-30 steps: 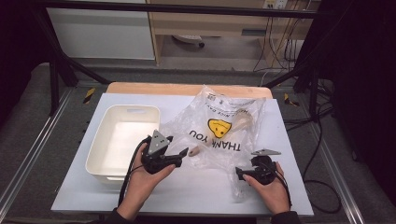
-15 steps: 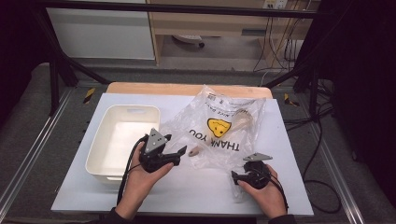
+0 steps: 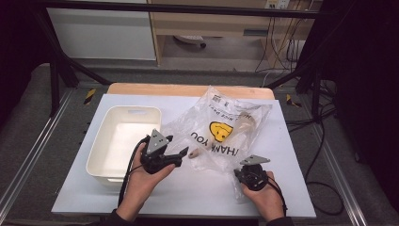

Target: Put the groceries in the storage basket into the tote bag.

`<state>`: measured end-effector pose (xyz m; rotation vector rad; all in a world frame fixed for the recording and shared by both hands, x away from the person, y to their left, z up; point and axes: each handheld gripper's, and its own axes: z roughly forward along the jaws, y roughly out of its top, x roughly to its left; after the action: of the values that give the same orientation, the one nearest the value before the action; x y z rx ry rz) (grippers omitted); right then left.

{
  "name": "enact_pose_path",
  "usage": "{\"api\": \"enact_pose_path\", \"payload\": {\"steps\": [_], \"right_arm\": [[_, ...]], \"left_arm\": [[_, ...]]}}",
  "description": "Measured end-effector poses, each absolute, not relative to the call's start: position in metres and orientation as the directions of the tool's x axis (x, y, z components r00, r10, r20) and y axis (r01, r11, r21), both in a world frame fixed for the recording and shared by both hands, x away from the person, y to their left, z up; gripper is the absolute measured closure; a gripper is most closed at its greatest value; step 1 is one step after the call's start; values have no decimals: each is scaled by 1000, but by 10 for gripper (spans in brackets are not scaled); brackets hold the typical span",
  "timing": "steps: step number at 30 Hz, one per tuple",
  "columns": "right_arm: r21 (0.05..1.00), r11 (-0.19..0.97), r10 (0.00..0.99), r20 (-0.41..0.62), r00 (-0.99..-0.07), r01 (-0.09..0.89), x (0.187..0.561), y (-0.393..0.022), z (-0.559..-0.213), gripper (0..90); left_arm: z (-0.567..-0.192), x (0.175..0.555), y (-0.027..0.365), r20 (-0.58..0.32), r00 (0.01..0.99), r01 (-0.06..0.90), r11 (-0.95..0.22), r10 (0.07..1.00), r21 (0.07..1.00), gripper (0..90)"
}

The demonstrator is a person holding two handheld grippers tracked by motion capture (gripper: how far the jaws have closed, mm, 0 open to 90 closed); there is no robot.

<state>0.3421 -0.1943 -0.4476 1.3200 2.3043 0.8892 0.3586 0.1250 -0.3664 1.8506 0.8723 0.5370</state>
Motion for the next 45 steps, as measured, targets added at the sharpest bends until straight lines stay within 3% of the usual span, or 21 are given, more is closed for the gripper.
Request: {"api": "enact_pose_path", "payload": {"steps": [14, 31, 45], "right_arm": [[642, 295, 887, 91, -453, 708, 345, -233, -440, 900], [641, 279, 919, 38, -393, 715, 348, -282, -435, 900], [634, 281, 923, 28, -385, 720, 348, -296, -439, 900]], "left_arm": [[-365, 361, 130, -24, 646, 333, -252, 763, 909, 306], [-363, 355, 120, -8, 650, 326, -270, 760, 906, 303], [-405, 370, 85, 9, 624, 405, -334, 781, 851, 278]]}}
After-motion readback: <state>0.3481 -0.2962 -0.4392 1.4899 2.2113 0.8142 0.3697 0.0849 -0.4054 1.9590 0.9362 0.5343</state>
